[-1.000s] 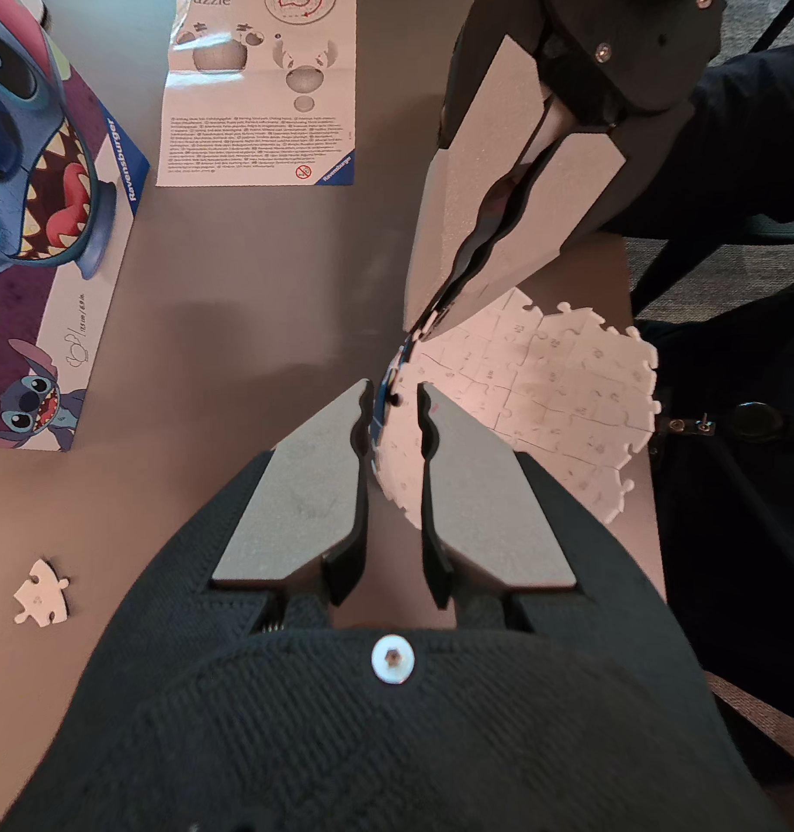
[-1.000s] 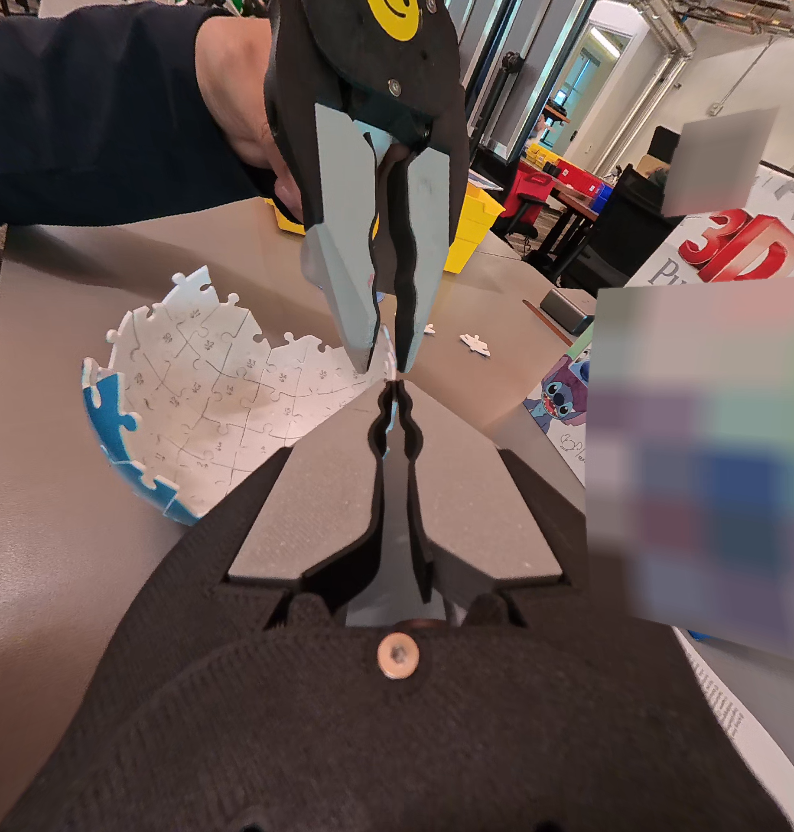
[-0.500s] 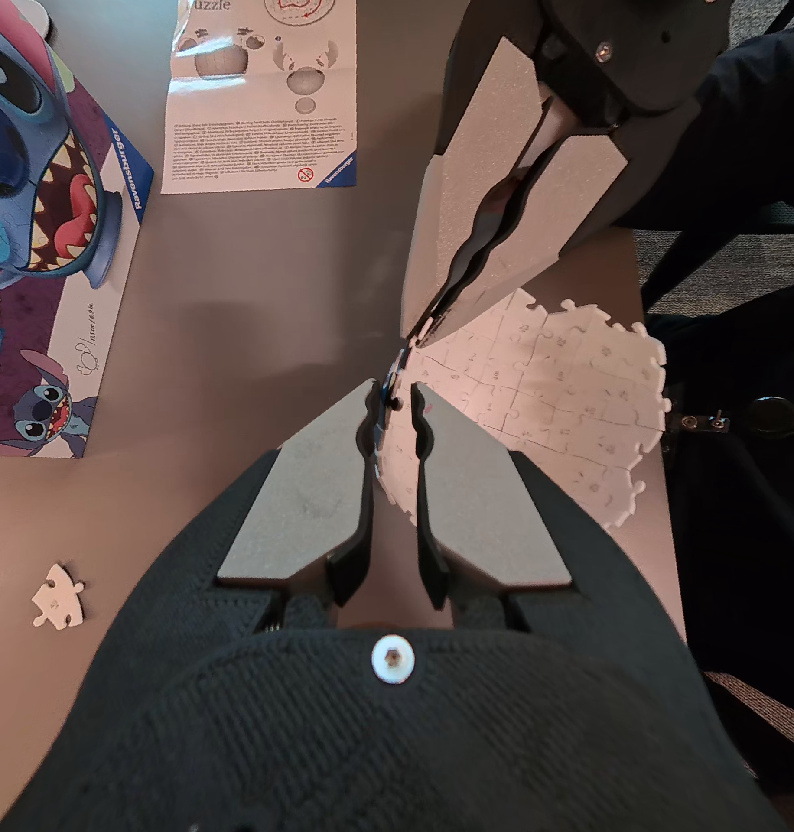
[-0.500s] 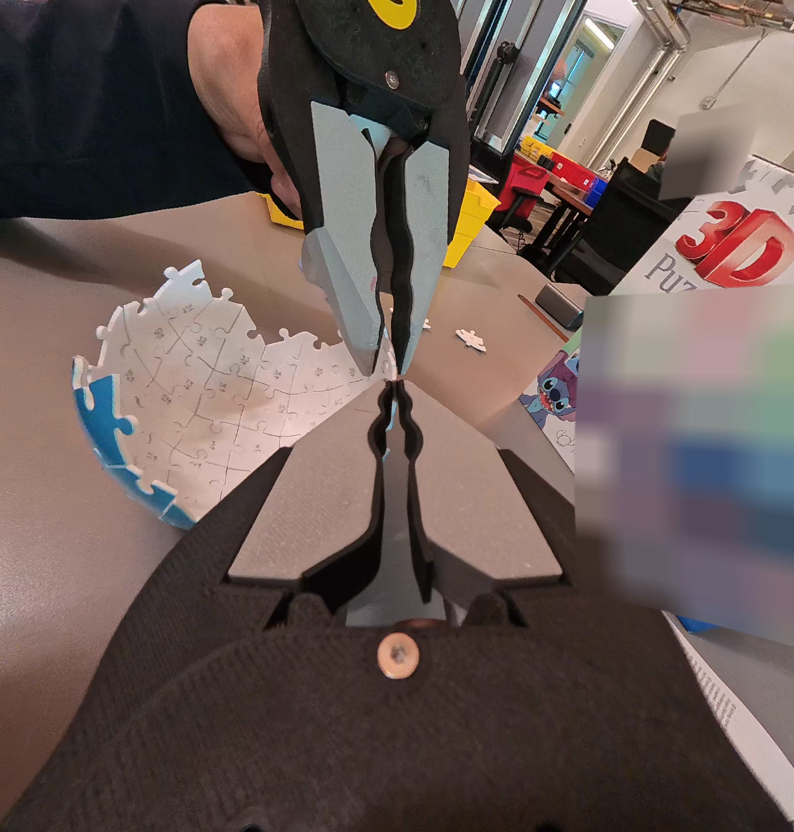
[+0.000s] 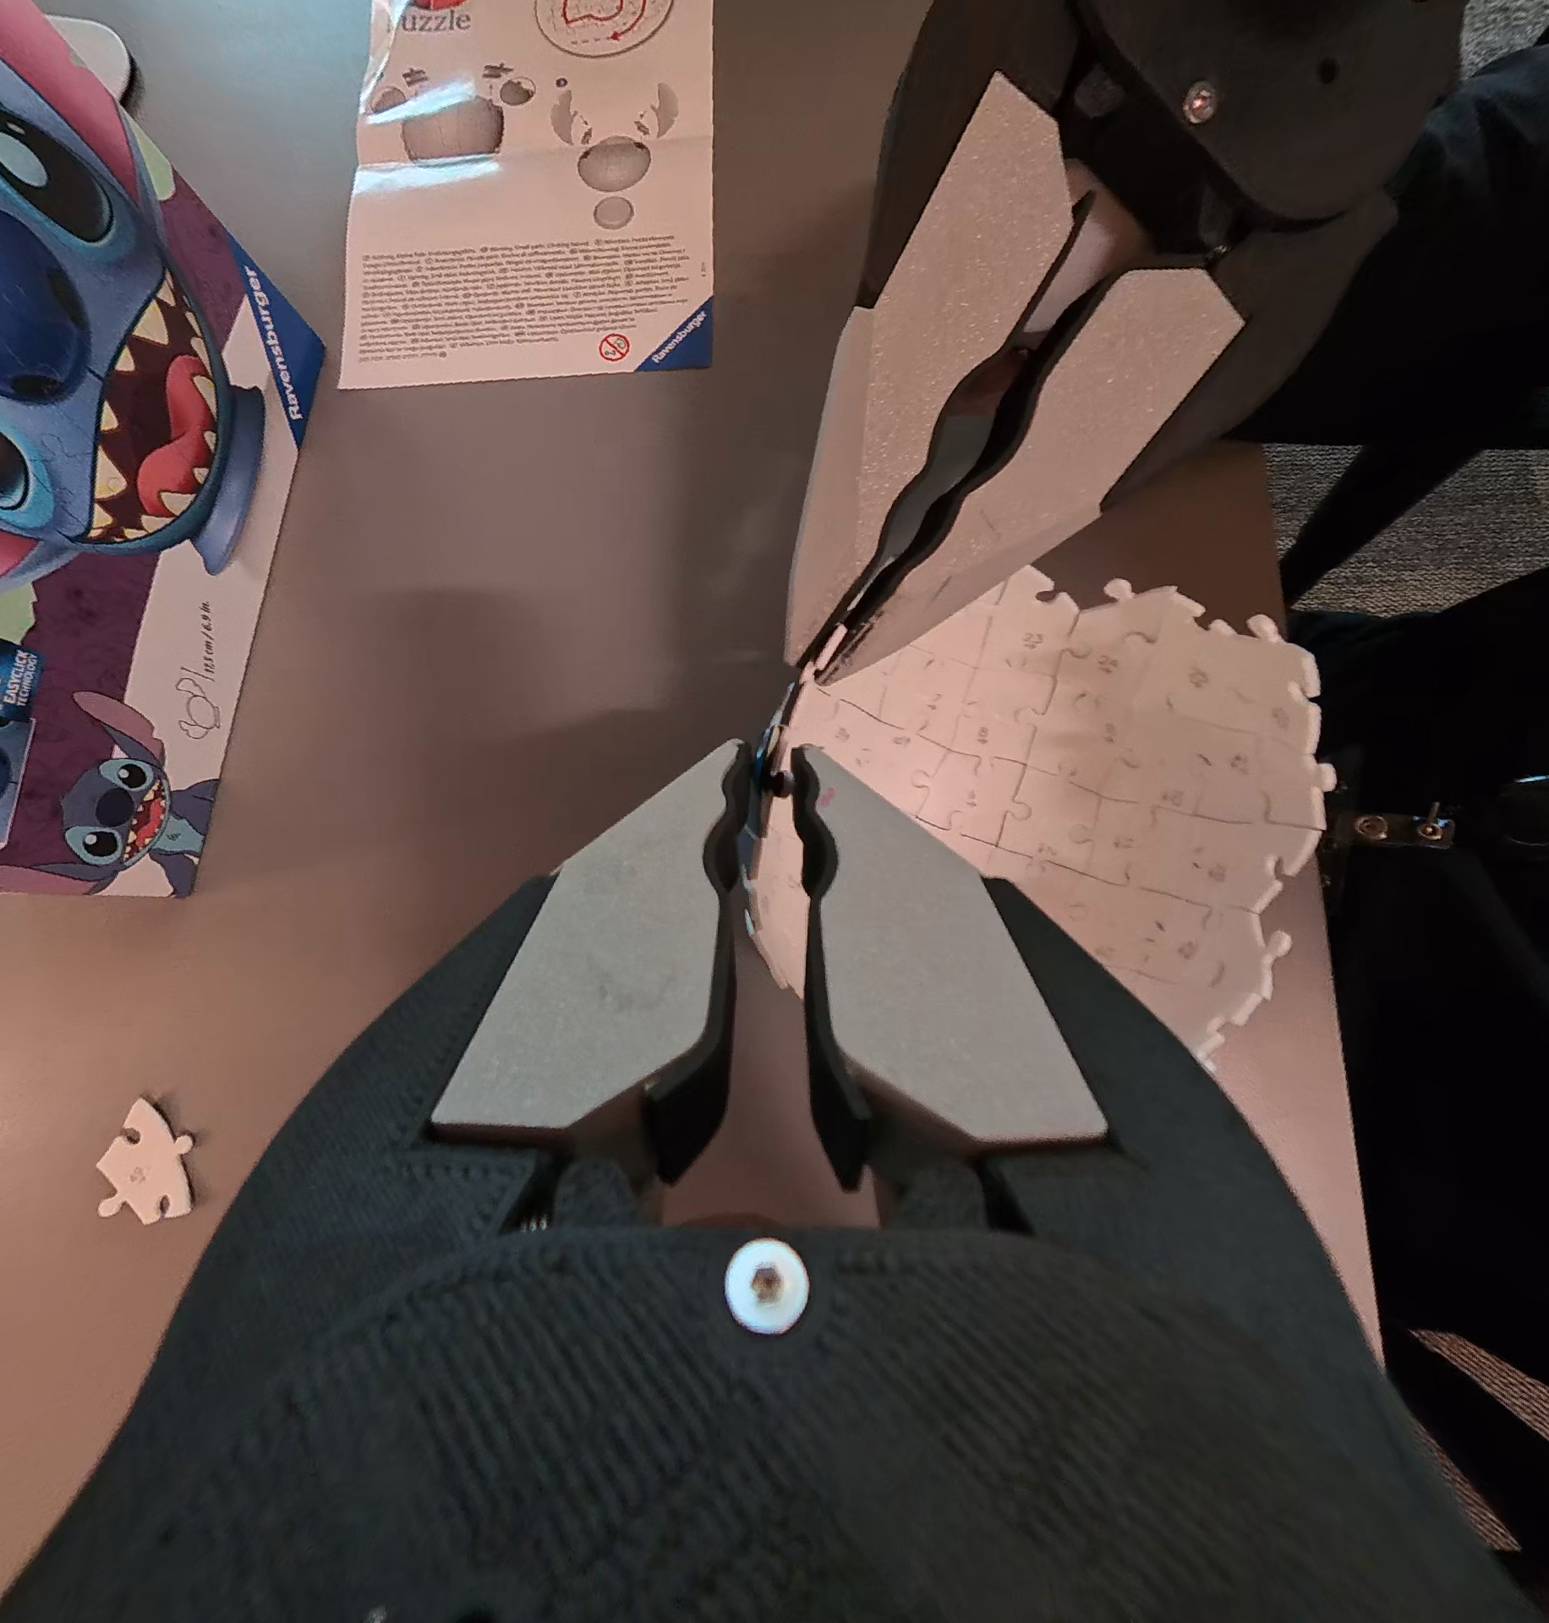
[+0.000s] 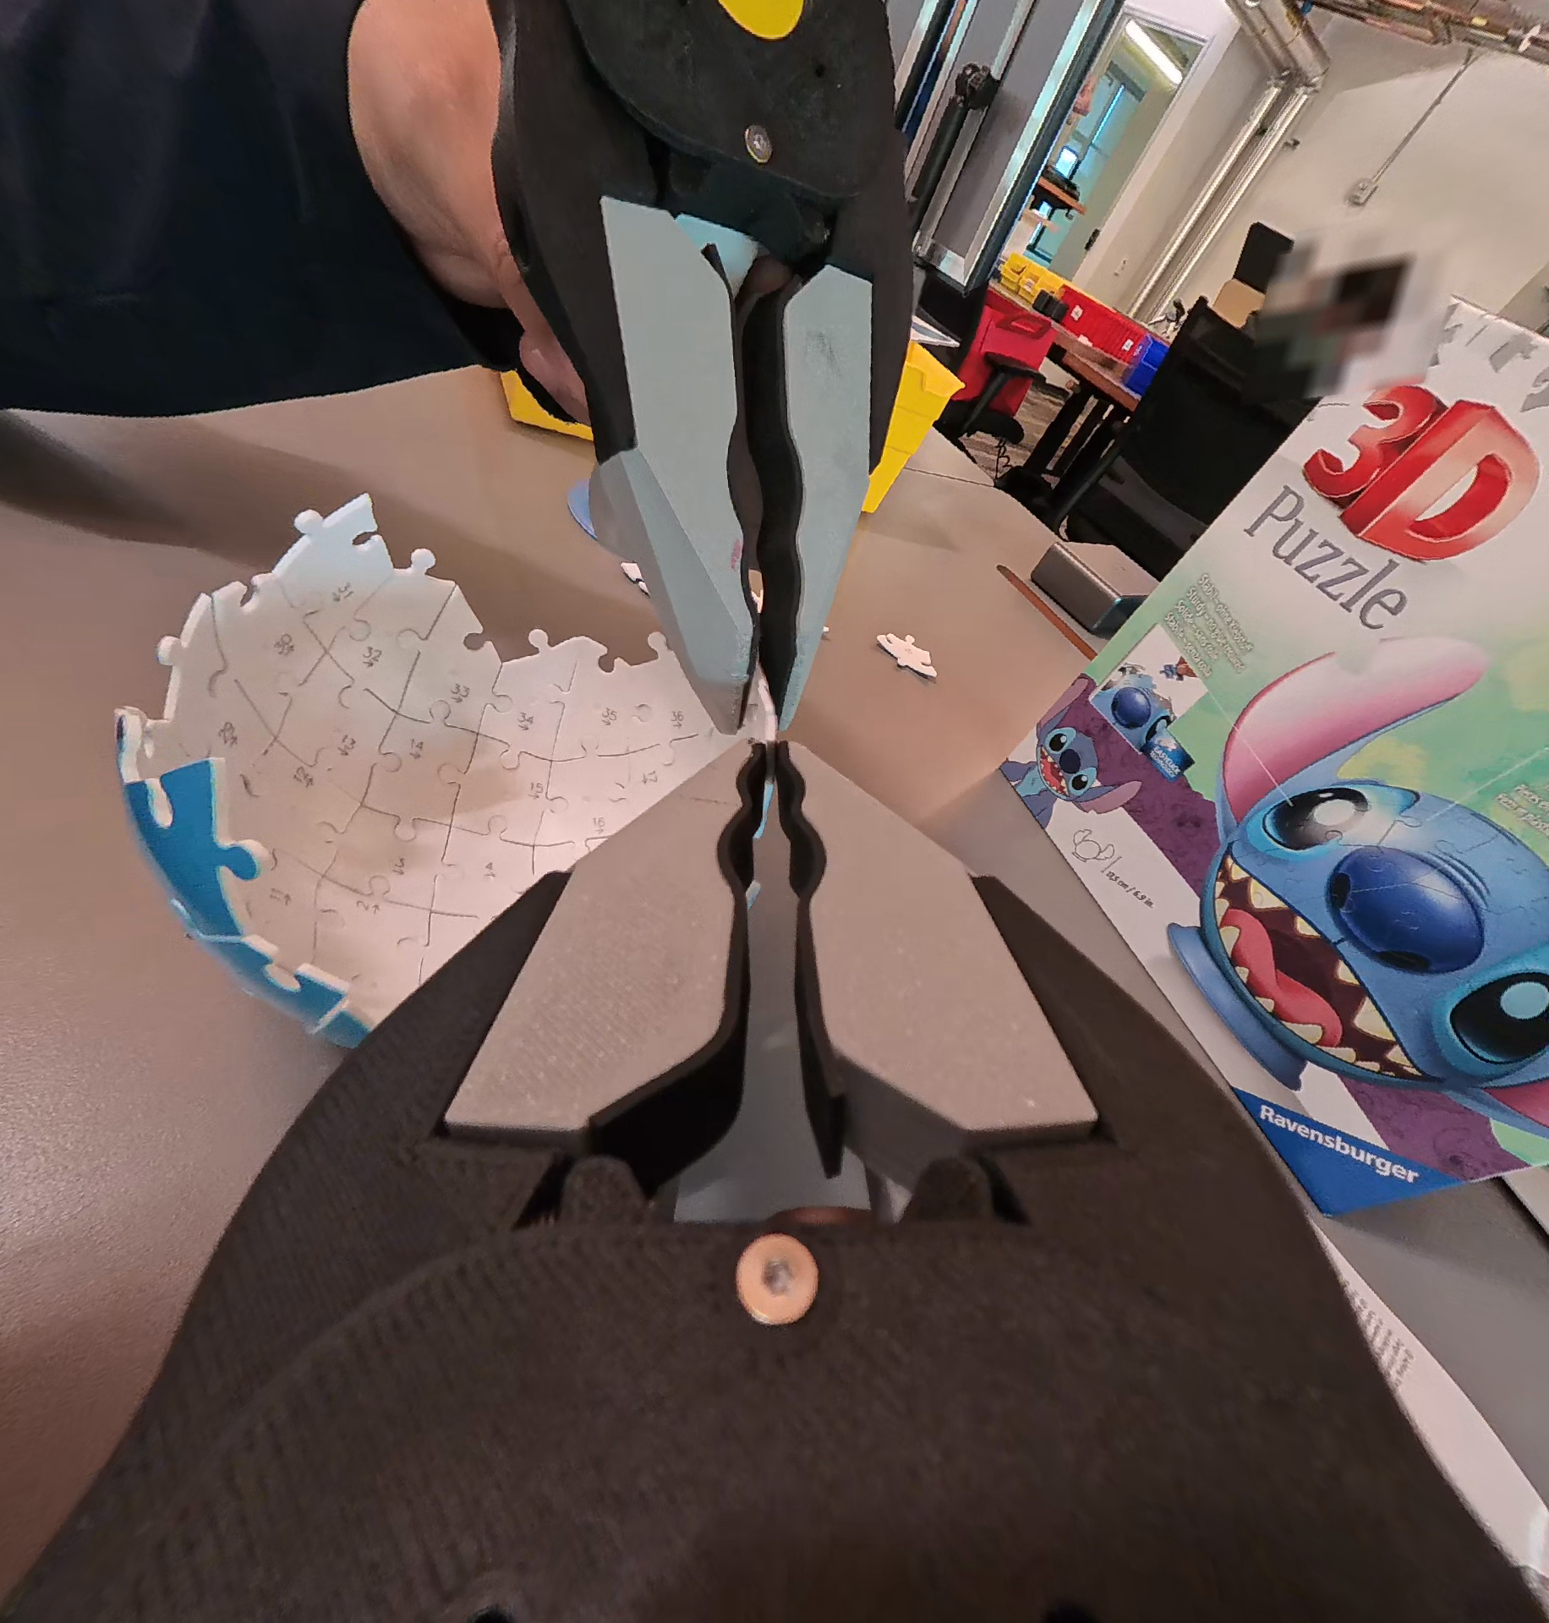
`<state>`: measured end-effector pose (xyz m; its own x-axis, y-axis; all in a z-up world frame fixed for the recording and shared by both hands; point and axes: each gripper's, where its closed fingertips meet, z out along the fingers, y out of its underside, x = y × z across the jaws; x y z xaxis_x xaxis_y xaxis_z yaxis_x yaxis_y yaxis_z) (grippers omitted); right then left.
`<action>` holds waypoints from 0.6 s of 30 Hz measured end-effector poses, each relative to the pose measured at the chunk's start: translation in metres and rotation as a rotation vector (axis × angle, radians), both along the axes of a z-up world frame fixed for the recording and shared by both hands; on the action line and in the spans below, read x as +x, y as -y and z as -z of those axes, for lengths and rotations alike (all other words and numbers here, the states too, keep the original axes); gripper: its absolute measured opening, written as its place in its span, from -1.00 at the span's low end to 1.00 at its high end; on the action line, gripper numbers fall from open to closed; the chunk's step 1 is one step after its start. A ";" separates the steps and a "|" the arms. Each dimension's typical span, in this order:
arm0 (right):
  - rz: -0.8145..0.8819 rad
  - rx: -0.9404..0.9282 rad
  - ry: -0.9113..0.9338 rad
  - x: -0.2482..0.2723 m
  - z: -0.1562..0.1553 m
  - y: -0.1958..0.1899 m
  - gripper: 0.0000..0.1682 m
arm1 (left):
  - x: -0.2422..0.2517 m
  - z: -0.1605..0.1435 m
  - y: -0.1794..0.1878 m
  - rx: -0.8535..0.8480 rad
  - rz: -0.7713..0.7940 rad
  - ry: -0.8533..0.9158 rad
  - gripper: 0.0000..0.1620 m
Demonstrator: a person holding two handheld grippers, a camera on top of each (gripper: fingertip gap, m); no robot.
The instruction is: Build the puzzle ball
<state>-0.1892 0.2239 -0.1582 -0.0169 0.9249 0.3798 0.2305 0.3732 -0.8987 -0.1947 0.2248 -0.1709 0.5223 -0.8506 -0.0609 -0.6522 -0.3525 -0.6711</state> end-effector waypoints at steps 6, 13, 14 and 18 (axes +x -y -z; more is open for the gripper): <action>0.002 -0.003 0.000 0.000 0.000 0.000 -1.00 | 0.000 0.000 0.000 0.014 -0.011 -0.006 -0.93; 0.000 -0.008 -0.004 0.000 -0.001 0.000 -1.00 | 0.000 -0.001 0.000 -0.001 -0.011 0.010 -0.91; 0.000 -0.008 -0.004 0.000 -0.001 0.000 -1.00 | 0.000 -0.001 0.000 -0.003 -0.011 0.009 -0.91; 0.000 -0.005 -0.003 0.000 0.000 0.000 -1.00 | 0.002 -0.001 0.001 -0.026 -0.010 0.018 -0.88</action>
